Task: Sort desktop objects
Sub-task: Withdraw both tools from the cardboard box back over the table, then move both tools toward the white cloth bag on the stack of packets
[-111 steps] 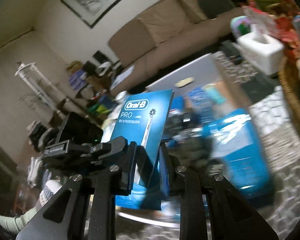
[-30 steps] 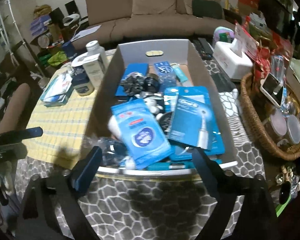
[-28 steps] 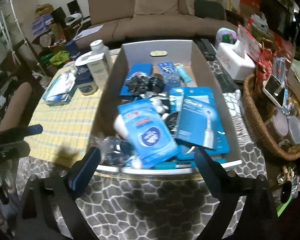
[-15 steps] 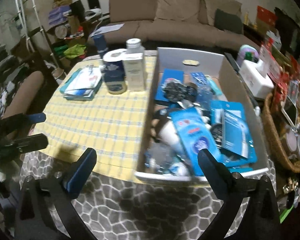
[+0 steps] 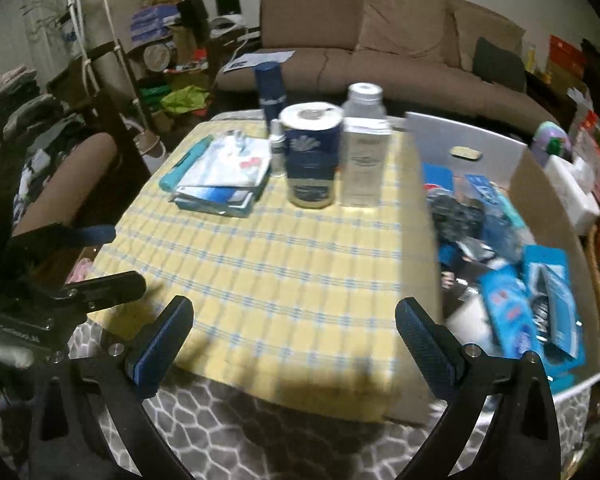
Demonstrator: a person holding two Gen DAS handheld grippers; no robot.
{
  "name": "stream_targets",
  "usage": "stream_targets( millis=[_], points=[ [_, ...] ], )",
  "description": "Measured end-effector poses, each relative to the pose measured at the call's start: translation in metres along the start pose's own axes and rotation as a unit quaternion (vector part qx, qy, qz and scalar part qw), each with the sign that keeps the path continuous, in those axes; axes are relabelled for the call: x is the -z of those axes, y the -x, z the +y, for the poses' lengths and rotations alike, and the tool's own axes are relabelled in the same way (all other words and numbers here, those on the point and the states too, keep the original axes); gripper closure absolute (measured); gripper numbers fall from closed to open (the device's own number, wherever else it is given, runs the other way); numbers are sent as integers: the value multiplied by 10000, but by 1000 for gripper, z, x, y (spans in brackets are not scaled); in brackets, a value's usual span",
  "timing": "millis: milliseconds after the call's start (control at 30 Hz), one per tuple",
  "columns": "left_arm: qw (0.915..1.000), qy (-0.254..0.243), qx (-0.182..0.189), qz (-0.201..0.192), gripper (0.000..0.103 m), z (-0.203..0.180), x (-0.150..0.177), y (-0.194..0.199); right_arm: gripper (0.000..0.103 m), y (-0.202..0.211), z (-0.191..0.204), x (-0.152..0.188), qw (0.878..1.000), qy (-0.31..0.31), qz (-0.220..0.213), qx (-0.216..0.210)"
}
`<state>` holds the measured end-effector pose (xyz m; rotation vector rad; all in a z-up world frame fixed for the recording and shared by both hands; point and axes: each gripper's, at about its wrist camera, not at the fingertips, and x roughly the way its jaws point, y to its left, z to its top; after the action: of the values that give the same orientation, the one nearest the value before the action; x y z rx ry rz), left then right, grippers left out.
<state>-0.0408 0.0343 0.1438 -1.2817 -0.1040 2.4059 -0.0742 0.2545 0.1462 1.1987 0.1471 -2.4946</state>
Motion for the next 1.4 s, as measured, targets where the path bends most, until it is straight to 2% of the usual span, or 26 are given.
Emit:
stream_targets(
  millis=[167,300,433,700,767,833,1000,1133,1233,1267,1300,1367,1400],
  points=[
    [9990,434,-96,-79,0,62,7,-9,0,-34,18,-6,9998,122,-12,-183],
    [9951,975,-78,-143,0,116,11,-17,0,-65,20,-12,9987,-132,-4,-485],
    [9921,1228,19,-252,0,147,8,-24,0,-90,22,-19,9962,-375,-40,-783],
    [9856,1530,596,-400,0,175,-23,-50,0,-140,25,-53,9835,-888,-156,-1569],
    [9854,1519,635,-430,0,178,-30,-58,0,-150,22,-62,9786,-1087,-234,-1731],
    [9849,1529,668,-460,0,181,-34,-67,0,-163,17,-74,9746,-1306,-312,-1795],
    [9818,1711,784,-250,0,186,-34,-88,4,-193,8,-90,9698,-1669,-320,-1750],
    [9812,1752,792,-187,0,188,-34,-93,12,-215,2,-94,9671,-1878,-267,-1696],
    [9808,1775,796,-156,0,188,-33,-96,24,-223,3,-95,9677,-1884,-242,-1656],
    [9805,1782,816,-137,0,188,-33,-97,35,-226,5,-96,9695,-1826,-215,-1622],
    [9805,1773,833,-116,0,187,-33,-98,54,-228,6,-96,9708,-1768,-188,-1611],
    [9811,1734,853,-104,0,184,-34,-98,67,-227,12,-97,9781,-1552,-168,-1375],
    [9816,1696,869,-106,0,181,-35,-98,68,-224,13,-98,9801,-1468,-231,-1317]
  ],
)
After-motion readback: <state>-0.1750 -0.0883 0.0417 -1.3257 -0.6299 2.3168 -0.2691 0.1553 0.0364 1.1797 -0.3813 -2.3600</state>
